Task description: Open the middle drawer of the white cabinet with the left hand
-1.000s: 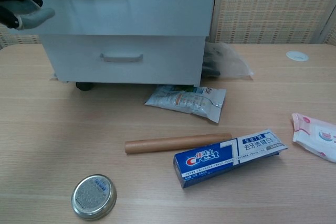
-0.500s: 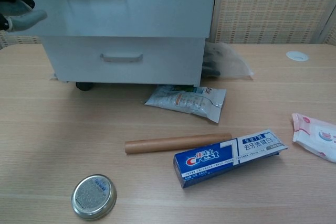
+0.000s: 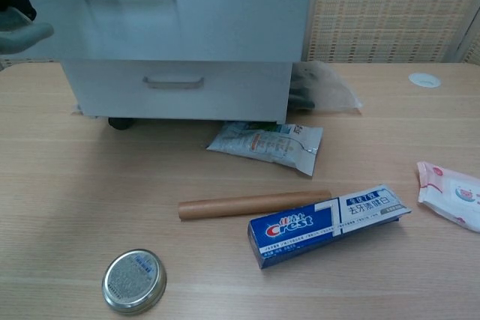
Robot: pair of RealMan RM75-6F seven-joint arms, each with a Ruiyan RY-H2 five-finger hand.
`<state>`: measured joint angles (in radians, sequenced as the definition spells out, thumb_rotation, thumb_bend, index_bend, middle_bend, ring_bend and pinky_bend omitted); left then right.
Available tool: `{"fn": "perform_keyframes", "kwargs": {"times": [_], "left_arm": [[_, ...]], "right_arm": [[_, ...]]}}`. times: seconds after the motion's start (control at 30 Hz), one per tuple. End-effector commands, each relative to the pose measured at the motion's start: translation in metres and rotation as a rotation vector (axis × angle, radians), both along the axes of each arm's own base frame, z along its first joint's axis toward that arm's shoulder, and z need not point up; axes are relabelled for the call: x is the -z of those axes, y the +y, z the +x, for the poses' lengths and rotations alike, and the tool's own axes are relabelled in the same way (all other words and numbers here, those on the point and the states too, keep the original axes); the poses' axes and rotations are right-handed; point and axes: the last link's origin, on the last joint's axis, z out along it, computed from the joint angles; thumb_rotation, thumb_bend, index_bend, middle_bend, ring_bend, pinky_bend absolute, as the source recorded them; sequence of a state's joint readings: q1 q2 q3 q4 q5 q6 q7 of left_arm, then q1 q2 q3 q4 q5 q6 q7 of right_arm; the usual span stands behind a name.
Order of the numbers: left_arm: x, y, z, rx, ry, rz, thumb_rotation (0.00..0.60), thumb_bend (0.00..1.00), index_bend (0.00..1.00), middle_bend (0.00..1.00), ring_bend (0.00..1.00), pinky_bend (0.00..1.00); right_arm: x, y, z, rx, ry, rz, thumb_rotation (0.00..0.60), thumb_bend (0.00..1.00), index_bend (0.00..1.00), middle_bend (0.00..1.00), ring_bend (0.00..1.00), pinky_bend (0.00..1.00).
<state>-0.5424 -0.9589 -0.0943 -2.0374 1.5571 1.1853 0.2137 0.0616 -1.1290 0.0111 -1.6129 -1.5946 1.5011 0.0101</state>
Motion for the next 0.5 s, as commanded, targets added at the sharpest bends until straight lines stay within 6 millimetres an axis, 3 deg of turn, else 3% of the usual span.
{"fn": "perform_keyframes", "kwargs": {"times": [0.03, 0.5], "left_arm": [[-0.001, -0.004, 0.0, 0.003, 0.005, -0.002, 0.6, 0.5, 0.18, 0.92, 0.96, 1.0], [-0.007, -0.021, -0.006, 0.009, 0.025, -0.009, 0.6, 0.5, 0.18, 0.92, 0.96, 1.0]], "right_arm": [[0.0, 0.0, 0.0, 0.0, 0.0, 0.0, 0.6, 0.19, 0.0, 0.15, 0.09, 0.12], [-0.001, 0.0, 0.001, -0.005, 0.001, -0.002, 0.6, 0.19, 0.0, 0.15, 0.09, 0.12]]}}
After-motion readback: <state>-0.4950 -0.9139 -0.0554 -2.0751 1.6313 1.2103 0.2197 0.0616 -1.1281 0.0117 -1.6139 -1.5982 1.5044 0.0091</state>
